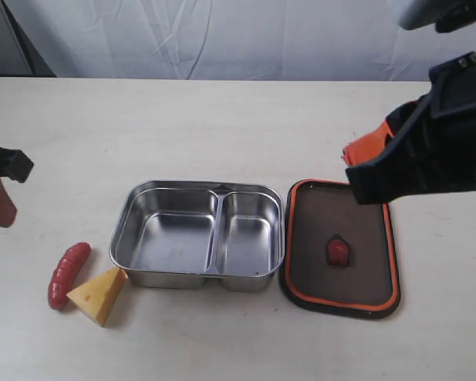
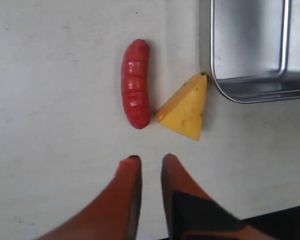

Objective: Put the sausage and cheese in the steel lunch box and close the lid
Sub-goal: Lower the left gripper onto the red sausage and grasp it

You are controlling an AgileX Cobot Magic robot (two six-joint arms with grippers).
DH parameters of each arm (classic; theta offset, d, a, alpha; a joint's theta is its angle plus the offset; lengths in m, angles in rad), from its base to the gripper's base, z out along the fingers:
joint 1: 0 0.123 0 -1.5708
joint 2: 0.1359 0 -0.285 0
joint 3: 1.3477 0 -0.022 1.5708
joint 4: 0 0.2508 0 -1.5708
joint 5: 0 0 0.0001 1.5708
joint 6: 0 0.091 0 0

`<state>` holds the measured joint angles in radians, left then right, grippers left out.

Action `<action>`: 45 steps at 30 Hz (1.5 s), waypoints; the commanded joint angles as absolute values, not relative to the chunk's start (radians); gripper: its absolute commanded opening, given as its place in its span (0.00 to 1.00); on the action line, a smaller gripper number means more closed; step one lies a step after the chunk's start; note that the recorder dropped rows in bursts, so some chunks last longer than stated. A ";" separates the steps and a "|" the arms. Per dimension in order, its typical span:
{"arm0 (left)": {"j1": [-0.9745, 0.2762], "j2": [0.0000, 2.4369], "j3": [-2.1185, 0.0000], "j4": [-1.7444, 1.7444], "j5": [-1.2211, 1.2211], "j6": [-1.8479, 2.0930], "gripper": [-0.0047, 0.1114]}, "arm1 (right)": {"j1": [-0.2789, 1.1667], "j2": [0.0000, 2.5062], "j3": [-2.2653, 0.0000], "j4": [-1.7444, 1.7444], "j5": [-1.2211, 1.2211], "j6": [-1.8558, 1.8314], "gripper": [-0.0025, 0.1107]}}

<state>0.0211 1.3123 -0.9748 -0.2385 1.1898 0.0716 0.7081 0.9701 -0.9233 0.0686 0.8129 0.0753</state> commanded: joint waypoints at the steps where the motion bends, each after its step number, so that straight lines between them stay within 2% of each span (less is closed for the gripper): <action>1: 0.018 1.404 -0.980 -0.297 1.159 0.110 0.39 | 0.710 0.929 -0.921 0.046 0.850 0.090 0.07; 3: 0.018 1.435 -0.980 -0.291 1.120 0.111 0.46 | 0.710 0.918 -0.921 0.045 0.866 0.097 0.07; 5: 0.018 1.468 -0.980 -0.275 1.094 0.116 0.49 | 0.710 0.907 -0.921 0.033 0.873 0.109 0.07; 20: 0.018 1.660 -0.980 -0.260 1.027 0.160 0.49 | 0.710 0.864 -0.921 -0.019 0.910 0.184 0.07; 31: -0.103 1.765 -0.980 -0.134 0.987 0.066 0.49 | 0.710 0.864 -0.921 -0.021 0.912 0.199 0.07; 45: -0.103 1.830 -0.980 -0.129 0.941 0.025 0.49 | 0.710 0.864 -0.921 -0.015 0.917 0.214 0.07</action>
<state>-0.0973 1.8254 -0.9771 -0.1250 0.9671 0.0309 0.7081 0.8684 -0.9233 -0.0080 0.9156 0.2046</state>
